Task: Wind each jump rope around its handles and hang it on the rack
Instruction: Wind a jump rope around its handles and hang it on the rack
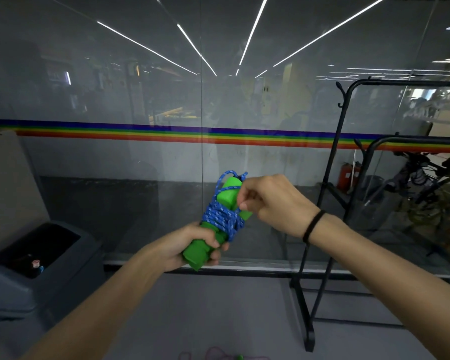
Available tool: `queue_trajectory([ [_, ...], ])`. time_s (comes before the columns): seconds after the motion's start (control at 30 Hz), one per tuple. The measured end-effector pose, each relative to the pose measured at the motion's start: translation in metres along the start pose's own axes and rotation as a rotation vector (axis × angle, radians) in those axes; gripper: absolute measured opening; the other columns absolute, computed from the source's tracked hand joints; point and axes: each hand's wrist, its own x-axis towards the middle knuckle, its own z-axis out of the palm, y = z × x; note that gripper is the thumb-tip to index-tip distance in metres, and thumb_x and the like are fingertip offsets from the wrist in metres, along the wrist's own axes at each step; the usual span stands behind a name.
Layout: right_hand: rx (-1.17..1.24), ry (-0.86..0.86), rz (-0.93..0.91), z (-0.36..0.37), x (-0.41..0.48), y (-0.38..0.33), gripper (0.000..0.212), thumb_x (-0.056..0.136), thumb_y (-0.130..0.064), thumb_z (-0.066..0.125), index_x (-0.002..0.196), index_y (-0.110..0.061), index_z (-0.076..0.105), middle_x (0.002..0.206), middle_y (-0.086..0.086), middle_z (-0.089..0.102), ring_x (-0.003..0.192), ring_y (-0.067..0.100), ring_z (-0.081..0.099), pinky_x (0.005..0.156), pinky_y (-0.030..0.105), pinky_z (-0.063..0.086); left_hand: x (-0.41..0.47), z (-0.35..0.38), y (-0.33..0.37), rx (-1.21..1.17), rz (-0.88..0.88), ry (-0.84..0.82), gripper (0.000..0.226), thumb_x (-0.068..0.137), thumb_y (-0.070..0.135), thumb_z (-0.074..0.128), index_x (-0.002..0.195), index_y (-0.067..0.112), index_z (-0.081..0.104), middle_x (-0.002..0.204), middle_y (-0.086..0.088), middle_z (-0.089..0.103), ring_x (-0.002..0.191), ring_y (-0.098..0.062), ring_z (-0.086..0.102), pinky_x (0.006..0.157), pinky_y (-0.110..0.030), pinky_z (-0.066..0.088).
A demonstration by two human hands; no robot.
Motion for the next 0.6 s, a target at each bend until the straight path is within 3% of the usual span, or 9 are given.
queue_trajectory([
  [0.07,0.044,0.076,-0.016,0.0,0.001,-0.003,0.006,0.086,-0.006,0.058,0.082,-0.009,0.063,0.075,0.001,0.067,0.07,0.009,0.062,0.066,0.017,0.047,0.0,-0.004,-0.001,-0.037,0.014,-0.018,0.049,0.049,0.013,0.065,0.095,0.006,0.051,0.073,-0.006,0.059,0.052,-0.013,0.049,0.055,-0.026,0.048],
  [0.23,0.171,0.188,-0.015,0.001,0.0,-0.002,0.01,0.083,-0.002,0.06,0.078,-0.011,0.061,0.061,-0.009,0.06,0.061,0.005,0.062,0.059,0.006,0.045,-0.001,-0.014,-0.01,-0.114,0.062,-0.073,0.069,0.052,0.016,0.061,0.115,0.013,0.034,0.068,-0.001,0.051,0.047,-0.009,0.043,0.048,-0.02,0.04],
  [0.4,0.169,0.292,-0.003,0.002,-0.001,-0.001,0.012,0.082,0.001,0.06,0.077,-0.009,0.062,0.062,0.002,0.066,0.069,0.008,0.062,0.059,0.004,0.042,-0.006,-0.023,-0.013,-0.233,0.098,-0.069,0.068,0.042,0.012,0.068,0.101,0.011,0.035,0.064,-0.001,0.048,0.044,-0.008,0.04,0.043,-0.018,0.037],
  [0.5,0.197,0.298,0.018,-0.001,-0.003,0.0,0.01,0.083,-0.001,0.061,0.077,-0.009,0.064,0.059,-0.012,0.06,0.068,0.0,0.06,0.057,0.0,0.04,-0.012,-0.029,-0.011,-0.243,0.123,-0.069,0.064,0.035,0.018,0.079,0.081,0.01,0.037,0.064,-0.002,0.047,0.044,-0.009,0.039,0.043,-0.019,0.036],
  [0.6,0.196,0.307,0.027,0.006,-0.001,-0.003,0.009,0.083,-0.003,0.062,0.078,-0.01,0.065,0.062,-0.011,0.06,0.066,-0.004,0.059,0.058,0.0,0.04,-0.012,-0.035,-0.012,-0.235,0.113,-0.038,0.062,0.036,0.017,0.079,0.084,0.009,0.041,0.066,-0.004,0.05,0.045,-0.01,0.041,0.043,-0.02,0.039],
])
